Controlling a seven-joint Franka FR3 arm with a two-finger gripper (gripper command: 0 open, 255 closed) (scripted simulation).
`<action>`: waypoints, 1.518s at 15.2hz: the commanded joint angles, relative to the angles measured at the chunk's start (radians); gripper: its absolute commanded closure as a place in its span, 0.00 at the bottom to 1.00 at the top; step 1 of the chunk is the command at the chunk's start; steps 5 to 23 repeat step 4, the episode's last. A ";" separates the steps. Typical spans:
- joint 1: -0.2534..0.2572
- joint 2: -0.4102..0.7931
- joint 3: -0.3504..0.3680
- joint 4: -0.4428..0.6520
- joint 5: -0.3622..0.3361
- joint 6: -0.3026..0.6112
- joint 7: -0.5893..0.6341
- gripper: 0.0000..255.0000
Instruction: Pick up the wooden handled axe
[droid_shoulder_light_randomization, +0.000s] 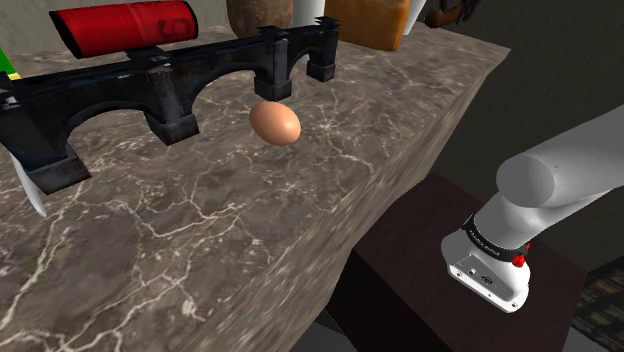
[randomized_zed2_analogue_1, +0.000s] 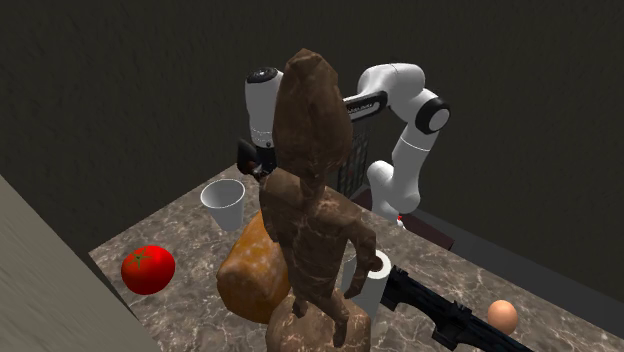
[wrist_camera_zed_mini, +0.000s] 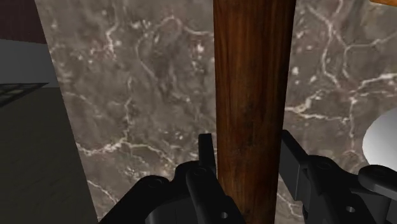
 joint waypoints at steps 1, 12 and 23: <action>0.000 0.007 0.000 0.037 0.000 -0.029 -0.002 1.00; 0.000 0.012 0.001 0.058 0.000 -0.045 -0.004 1.00; 0.000 0.012 0.001 0.058 0.000 -0.045 -0.004 1.00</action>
